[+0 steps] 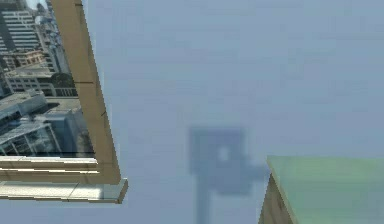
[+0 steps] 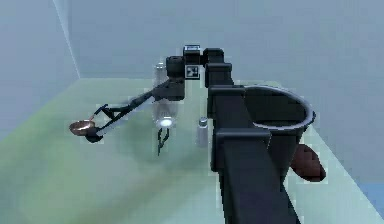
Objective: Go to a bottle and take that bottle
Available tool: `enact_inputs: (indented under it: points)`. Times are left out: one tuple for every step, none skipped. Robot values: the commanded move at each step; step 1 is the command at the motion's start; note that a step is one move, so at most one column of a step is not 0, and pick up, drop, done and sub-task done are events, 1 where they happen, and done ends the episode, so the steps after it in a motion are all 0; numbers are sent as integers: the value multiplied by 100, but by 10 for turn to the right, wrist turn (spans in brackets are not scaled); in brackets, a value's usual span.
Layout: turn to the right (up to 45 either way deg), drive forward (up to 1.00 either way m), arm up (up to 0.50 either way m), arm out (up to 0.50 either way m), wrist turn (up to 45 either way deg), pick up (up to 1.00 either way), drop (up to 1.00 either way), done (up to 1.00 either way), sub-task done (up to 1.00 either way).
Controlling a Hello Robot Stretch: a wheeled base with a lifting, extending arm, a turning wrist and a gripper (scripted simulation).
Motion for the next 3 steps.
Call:
enact_inputs:
  points:
    - [0, 0, 0, 0, 450, 0, 0, 0, 0]
    - [0, 0, 0, 0, 270, 0, 0, 0, 0]
    - [0, 0, 0, 0, 0, 100, 0, 0, 0]
